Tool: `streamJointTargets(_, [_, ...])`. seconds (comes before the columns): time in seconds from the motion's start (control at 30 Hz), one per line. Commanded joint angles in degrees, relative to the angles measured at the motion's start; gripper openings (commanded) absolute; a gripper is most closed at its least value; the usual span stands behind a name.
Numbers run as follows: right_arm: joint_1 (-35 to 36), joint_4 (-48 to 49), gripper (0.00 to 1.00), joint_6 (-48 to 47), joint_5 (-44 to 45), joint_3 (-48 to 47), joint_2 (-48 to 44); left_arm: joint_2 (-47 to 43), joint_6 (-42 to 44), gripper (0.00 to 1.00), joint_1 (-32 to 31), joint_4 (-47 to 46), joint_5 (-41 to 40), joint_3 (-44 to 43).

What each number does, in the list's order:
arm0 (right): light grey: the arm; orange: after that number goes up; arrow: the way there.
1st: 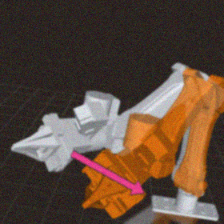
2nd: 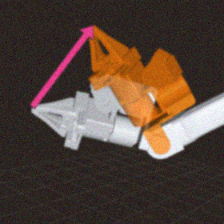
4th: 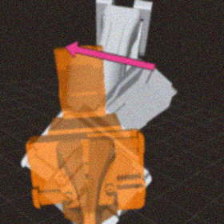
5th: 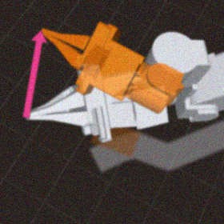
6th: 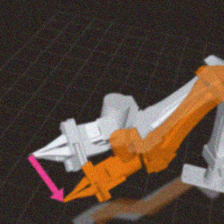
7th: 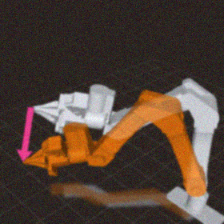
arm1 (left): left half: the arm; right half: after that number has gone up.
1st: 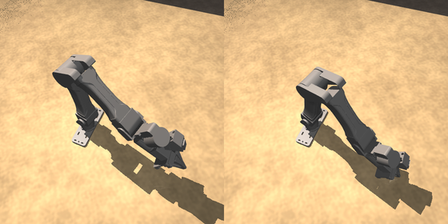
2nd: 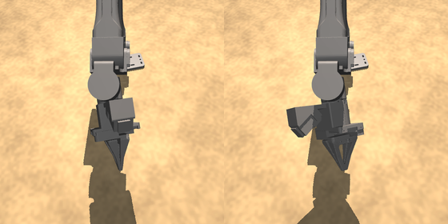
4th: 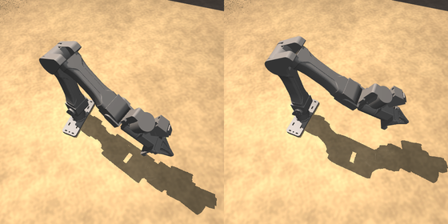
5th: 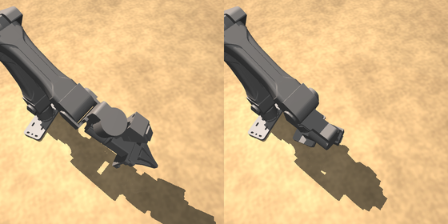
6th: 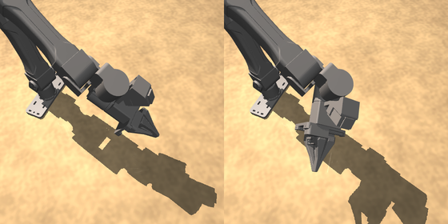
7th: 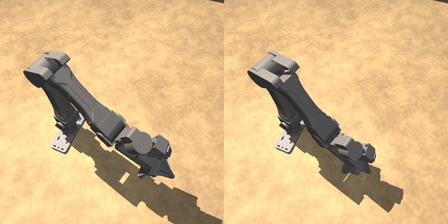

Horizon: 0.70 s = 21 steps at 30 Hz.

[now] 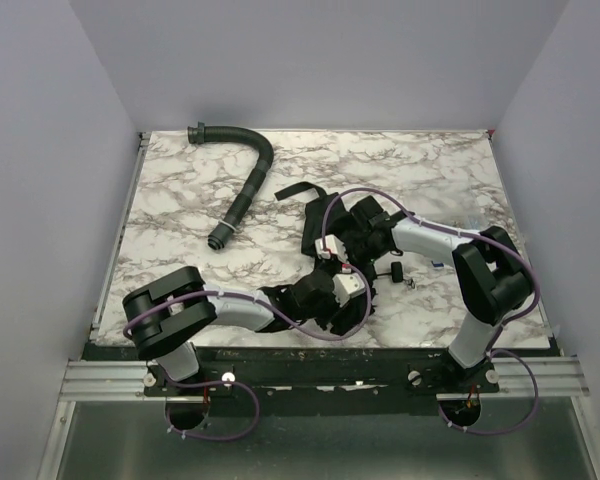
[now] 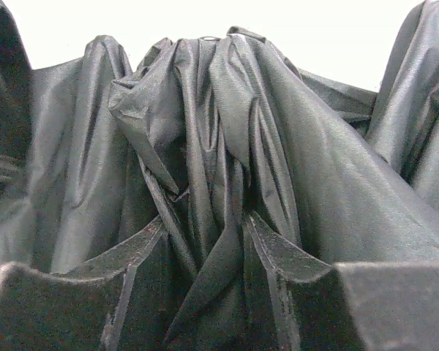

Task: Put away the umbrella

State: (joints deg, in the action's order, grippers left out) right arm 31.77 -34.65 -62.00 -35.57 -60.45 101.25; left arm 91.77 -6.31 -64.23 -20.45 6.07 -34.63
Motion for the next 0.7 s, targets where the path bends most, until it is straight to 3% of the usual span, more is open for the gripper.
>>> streamJointTargets(0.0, [-0.4,-4.7,0.44,-2.0,-1.6,2.1,0.9,6.6,-2.3,0.0,2.5,5.1,-19.6,-2.6])
streamJointTargets(0.1, [-0.3,-7.0,0.52,-0.3,-2.9,0.0,1.5,9.4,-4.3,0.0,2.5,5.6,-20.1,-4.1])
streamJointTargets(0.27, [-0.6,-11.1,0.72,3.3,-3.9,-5.5,4.2,11.6,-4.7,0.0,1.8,1.9,-20.3,-0.6])
streamJointTargets(0.3, [-0.7,-15.6,0.78,3.2,-5.7,-9.2,6.1,12.6,-5.2,0.0,1.5,1.1,-20.6,1.1])
streamJointTargets(0.67, [-1.2,-32.2,0.93,0.9,-9.3,-24.1,13.7,14.6,-5.5,0.0,0.0,-2.3,-20.8,4.7])
